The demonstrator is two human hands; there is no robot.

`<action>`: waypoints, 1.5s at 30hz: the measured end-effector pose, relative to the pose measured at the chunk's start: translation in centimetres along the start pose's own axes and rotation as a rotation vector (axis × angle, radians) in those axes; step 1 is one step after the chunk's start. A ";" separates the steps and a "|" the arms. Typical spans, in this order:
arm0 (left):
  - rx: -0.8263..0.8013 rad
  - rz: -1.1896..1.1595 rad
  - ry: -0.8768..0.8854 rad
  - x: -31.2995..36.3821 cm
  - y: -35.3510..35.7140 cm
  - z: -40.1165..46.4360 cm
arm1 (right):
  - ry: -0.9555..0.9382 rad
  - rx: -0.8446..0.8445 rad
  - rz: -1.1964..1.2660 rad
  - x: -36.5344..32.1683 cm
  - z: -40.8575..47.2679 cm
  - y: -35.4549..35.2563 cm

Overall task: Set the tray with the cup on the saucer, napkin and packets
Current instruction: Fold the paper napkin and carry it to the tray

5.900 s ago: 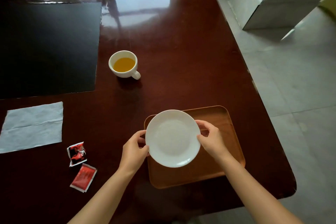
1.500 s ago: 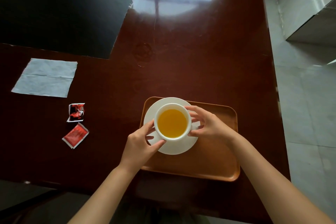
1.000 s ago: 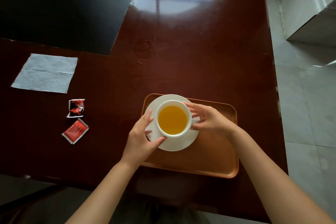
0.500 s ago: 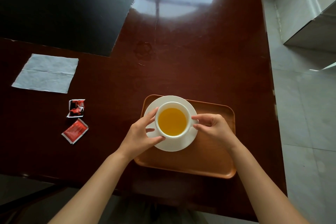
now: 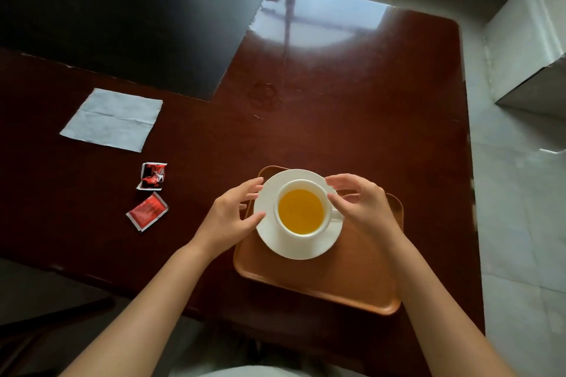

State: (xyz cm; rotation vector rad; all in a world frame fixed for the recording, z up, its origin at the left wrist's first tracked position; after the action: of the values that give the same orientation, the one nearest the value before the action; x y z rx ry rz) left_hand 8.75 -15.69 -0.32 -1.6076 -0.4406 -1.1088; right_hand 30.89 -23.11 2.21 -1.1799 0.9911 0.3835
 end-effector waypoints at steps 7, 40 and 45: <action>0.176 0.128 0.013 0.7 -6.8 1.7 | -0.163 -0.096 0.001 -7.8 3.3 5.8; 0.232 0.547 -0.335 -26.4 -32.2 14.1 | -0.261 -0.140 -0.553 -21.3 13.4 38.8; 0.222 0.778 -0.305 -27.0 -29.9 14.1 | -0.243 -0.218 -0.716 -19.5 13.5 42.5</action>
State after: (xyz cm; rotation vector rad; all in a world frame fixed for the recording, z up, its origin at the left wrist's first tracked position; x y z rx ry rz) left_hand -21.10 14.34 -5.83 -1.5408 -0.0956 -0.2223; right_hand -4.05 9.61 -6.58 -1.5545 0.2777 0.0548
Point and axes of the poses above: each hand's wrist, its own z-axis towards the middle knuckle, its own y-axis out of the palm, x = y × z, the point moved 7 cm from there along z, towards the middle knuckle, and after that the axes turned 11 degrees about x, right-handed, at the moved point
